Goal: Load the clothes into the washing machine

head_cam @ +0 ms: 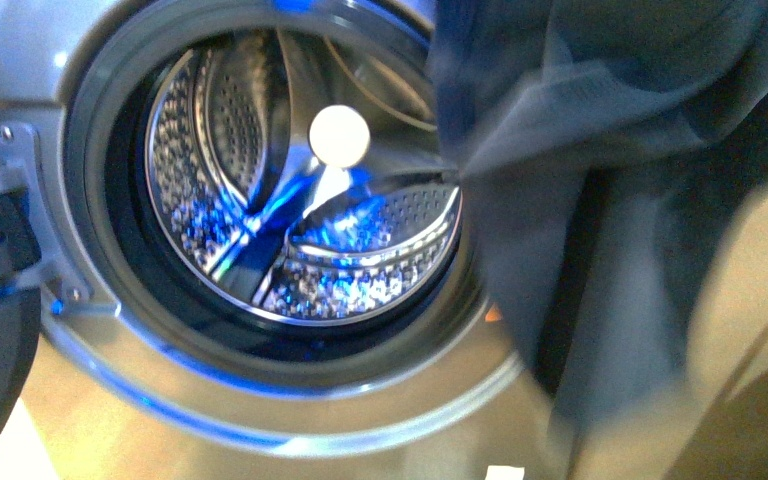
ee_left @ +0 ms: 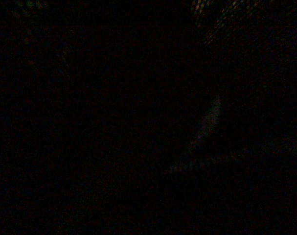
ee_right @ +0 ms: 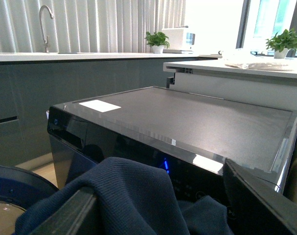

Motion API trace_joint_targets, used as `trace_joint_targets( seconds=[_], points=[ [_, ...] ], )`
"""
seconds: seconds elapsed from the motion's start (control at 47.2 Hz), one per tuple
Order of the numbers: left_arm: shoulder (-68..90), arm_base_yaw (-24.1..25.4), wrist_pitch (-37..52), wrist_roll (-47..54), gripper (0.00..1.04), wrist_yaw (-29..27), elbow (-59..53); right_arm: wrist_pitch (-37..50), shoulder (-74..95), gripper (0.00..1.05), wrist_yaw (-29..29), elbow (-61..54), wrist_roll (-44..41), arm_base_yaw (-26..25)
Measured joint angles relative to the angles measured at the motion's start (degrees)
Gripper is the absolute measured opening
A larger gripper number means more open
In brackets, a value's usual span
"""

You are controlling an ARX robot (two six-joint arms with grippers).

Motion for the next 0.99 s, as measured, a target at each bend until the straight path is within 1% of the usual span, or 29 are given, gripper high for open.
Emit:
trace_joint_targets(
  seconds=[0.148, 0.169, 0.212, 0.296, 0.381, 0.508, 0.698, 0.847, 0.995],
  points=[
    [-5.6, 2.9, 0.7, -0.8, 0.05, 0.9, -4.3, 0.0, 0.0, 0.89, 0.0, 0.0, 0.0, 0.0],
    [-6.4, 3.4, 0.8, -0.9, 0.05, 1.2, -4.9, 0.0, 0.0, 0.95, 0.0, 0.0, 0.0, 0.0],
    [-8.2, 4.9, 1.1, -1.1, 0.05, 1.6, -6.5, 0.0, 0.0, 0.99, 0.0, 0.0, 0.1, 0.0],
    [-10.2, 6.8, 1.2, -1.2, 0.05, 1.8, -8.5, 0.0, 0.0, 0.97, 0.0, 0.0, 0.1, 0.0],
    [-11.7, 9.0, 1.4, -1.5, 0.05, 2.5, -10.5, 0.0, 0.0, 0.97, 0.0, 0.0, 0.1, 0.0],
    [-13.4, 15.0, 1.7, -1.8, 0.05, 4.8, -14.6, 0.0, 0.0, 0.97, 0.0, 0.0, 0.1, 0.0],
    [-13.6, 22.6, 2.6, -2.0, 0.05, 7.2, -16.8, 0.0, 0.0, 0.97, 0.0, 0.0, 0.1, 0.0],
    [-13.6, 25.4, 3.0, -2.8, 0.05, 8.3, -17.7, 0.0, 0.0, 0.97, 0.0, 0.0, 0.1, 0.0],
    [-13.6, 25.5, 4.5, -2.9, 0.05, 8.7, -19.8, 0.0, 0.0, 0.97, 0.0, 0.0, 0.1, 0.0]
  ],
)
